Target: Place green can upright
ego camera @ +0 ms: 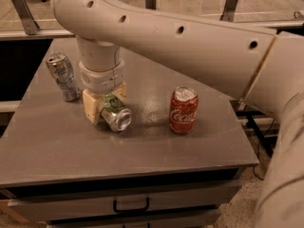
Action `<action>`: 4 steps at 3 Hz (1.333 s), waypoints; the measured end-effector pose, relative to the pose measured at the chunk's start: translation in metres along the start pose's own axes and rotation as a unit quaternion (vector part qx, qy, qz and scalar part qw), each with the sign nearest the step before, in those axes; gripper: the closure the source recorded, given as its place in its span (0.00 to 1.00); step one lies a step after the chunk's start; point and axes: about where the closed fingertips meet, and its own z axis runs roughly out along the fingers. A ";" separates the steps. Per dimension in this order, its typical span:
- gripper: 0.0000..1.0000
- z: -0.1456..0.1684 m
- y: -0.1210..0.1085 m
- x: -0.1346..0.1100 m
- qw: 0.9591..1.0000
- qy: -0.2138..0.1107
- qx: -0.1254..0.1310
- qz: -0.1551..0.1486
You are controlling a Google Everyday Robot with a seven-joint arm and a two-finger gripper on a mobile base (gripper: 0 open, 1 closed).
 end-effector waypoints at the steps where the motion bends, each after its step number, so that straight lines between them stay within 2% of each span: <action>1: 0.65 -0.011 -0.001 -0.001 1.000 -0.018 0.005 -0.013; 2: 0.88 -0.057 -0.018 -0.004 0.995 -0.092 0.003 -0.025; 3: 1.00 -0.100 -0.047 -0.008 0.982 -0.185 -0.019 -0.038; 4: 1.00 -0.121 -0.057 -0.021 0.964 -0.241 -0.080 -0.077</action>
Offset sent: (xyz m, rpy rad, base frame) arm 0.0345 -0.0401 0.1332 0.3025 -0.2979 0.0929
